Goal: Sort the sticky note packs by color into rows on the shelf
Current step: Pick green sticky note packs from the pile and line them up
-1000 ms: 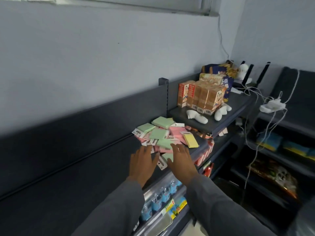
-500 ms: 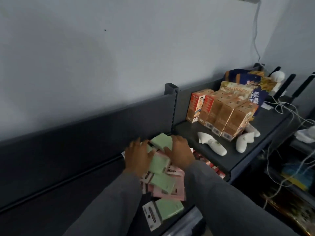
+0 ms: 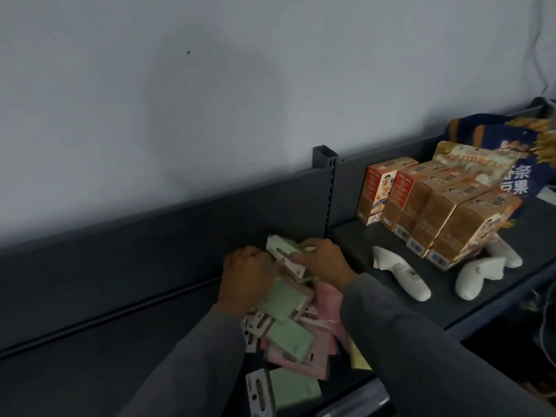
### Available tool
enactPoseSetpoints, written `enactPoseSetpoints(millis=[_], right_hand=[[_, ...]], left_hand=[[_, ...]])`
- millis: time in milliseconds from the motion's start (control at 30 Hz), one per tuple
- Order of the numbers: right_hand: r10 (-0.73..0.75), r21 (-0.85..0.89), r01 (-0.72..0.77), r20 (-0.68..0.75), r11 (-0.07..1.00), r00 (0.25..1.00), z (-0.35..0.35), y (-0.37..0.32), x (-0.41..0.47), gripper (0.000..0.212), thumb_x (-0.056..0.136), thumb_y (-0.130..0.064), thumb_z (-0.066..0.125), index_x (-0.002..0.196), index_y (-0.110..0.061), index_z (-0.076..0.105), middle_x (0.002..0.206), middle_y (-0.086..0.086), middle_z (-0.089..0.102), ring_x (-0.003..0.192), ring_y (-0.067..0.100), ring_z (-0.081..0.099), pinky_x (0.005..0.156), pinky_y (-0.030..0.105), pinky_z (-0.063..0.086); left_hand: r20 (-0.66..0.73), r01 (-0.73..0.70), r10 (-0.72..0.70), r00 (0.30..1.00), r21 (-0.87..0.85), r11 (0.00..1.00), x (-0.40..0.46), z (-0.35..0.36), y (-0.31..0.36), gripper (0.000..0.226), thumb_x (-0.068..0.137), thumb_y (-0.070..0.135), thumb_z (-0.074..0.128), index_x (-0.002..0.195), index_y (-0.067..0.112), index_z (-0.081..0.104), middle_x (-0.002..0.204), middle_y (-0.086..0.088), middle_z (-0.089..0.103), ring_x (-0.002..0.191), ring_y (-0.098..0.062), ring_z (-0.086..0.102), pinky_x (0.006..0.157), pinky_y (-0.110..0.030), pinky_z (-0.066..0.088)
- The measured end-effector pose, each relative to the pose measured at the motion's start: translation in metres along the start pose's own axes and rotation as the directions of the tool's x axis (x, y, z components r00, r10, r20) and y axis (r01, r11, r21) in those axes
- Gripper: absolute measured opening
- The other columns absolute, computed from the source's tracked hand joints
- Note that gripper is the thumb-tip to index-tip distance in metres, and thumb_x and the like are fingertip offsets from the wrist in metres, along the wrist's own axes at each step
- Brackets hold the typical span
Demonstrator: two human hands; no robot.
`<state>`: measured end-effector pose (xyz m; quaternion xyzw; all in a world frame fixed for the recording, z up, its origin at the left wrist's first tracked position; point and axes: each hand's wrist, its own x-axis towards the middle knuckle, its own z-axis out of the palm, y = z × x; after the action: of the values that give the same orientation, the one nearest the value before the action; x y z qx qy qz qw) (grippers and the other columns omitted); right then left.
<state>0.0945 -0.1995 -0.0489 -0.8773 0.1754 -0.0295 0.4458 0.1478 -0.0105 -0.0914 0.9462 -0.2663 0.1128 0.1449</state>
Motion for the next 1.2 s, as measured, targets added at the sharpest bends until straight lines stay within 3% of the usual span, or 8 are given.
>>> enactPoseSetpoints(millis=[67,133,333,467,667,833,1000,1200], right_hand=[[0.093,0.386,-0.106,0.051,0.916,0.994,-0.006,-0.008,-0.002,0.024,0.082,-0.032,0.078,0.096,-0.012,0.076,0.087,0.005,0.073,0.062,0.004,0.066,0.058,0.022,0.051],[0.074,0.563,-0.158,0.17,0.811,0.983,-0.01,-0.014,-0.007,0.024,0.083,-0.034,0.073,0.094,-0.012,0.077,0.078,0.004,0.071,0.061,0.008,0.064,0.06,0.027,0.049],[-0.159,0.326,0.096,0.173,0.94,0.972,-0.004,-0.009,-0.019,0.055,0.07,-0.046,0.086,0.117,-0.03,0.061,0.116,-0.001,0.062,0.1,0.017,0.065,0.087,0.037,0.058],[-0.291,0.393,0.229,0.105,0.891,0.951,0.0,-0.004,-0.023,0.076,0.063,-0.049,0.088,0.126,-0.037,0.048,0.122,0.0,0.056,0.107,0.017,0.063,0.085,0.039,0.059],[-0.116,0.553,0.055,0.077,0.831,0.99,-0.004,-0.003,-0.022,0.023,0.086,-0.013,0.076,0.104,-0.001,0.069,0.099,0.016,0.075,0.083,0.023,0.071,0.071,0.036,0.06],[0.16,0.792,-0.211,0.145,0.573,0.977,0.014,-0.007,-0.025,0.033,0.089,-0.021,0.073,0.114,-0.002,0.063,0.107,0.016,0.073,0.095,0.033,0.073,0.074,0.043,0.063],[0.061,0.729,-0.206,0.22,0.653,0.974,0.016,-0.014,-0.04,0.045,0.079,-0.009,0.081,0.118,-0.006,0.059,0.112,0.014,0.072,0.097,0.031,0.073,0.085,0.05,0.06],[-0.173,0.655,-0.056,0.28,0.753,0.944,0.005,-0.028,-0.042,0.031,0.076,-0.008,0.083,0.105,-0.011,0.073,0.103,0.015,0.076,0.098,0.035,0.072,0.089,0.05,0.059]], left_hand=[[-0.078,0.085,-0.113,0.991,-0.301,0.95,-0.002,-0.001,0.007,0.05,0.099,0.049,0.042,0.069,0.016,0.063,0.077,-0.002,0.066,0.074,-0.018,0.06,0.072,-0.04,0.049],[0.04,0.243,-0.307,0.951,-0.711,0.66,-0.002,-0.015,0.021,0.053,0.1,0.054,0.044,0.075,0.015,0.07,0.078,-0.002,0.073,0.078,-0.014,0.067,0.077,-0.043,0.054],[0.434,0.473,-0.408,0.803,-0.881,-0.006,0.001,-0.051,0.045,0.051,0.095,0.057,0.057,0.099,0.011,0.078,0.09,-0.012,0.08,0.085,-0.027,0.077,0.079,-0.042,0.062],[0.394,0.405,-0.373,0.84,-0.913,-0.053,-0.012,-0.045,0.037,0.029,0.095,0.029,0.07,0.112,0.006,0.073,0.104,-0.019,0.077,0.1,-0.039,0.074,0.09,-0.055,0.059],[0.364,0.353,-0.336,0.869,-0.931,-0.097,-0.022,-0.046,0.032,0.041,0.08,0.017,0.081,0.117,0.01,0.064,0.116,-0.023,0.072,0.092,-0.029,0.074,0.081,-0.046,0.061],[0.391,0.322,-0.11,0.914,-0.862,-0.392,-0.038,-0.04,0.032,0.053,0.095,0.019,0.068,0.142,0.006,0.049,0.139,-0.023,0.061,0.127,-0.04,0.059,0.108,-0.057,0.046],[0.388,0.325,-0.253,0.886,-0.91,-0.256,-0.051,-0.041,0.025,0.058,0.083,-0.006,0.071,0.137,0.007,0.056,0.127,-0.022,0.069,0.111,-0.036,0.07,0.092,-0.05,0.059],[0.345,0.339,-0.096,0.934,-0.938,-0.076,-0.081,-0.062,0.0,0.089,0.079,-0.014,0.071,0.148,0.036,0.044,0.136,-0.013,0.064,0.119,-0.034,0.064,0.09,-0.048,0.059]])
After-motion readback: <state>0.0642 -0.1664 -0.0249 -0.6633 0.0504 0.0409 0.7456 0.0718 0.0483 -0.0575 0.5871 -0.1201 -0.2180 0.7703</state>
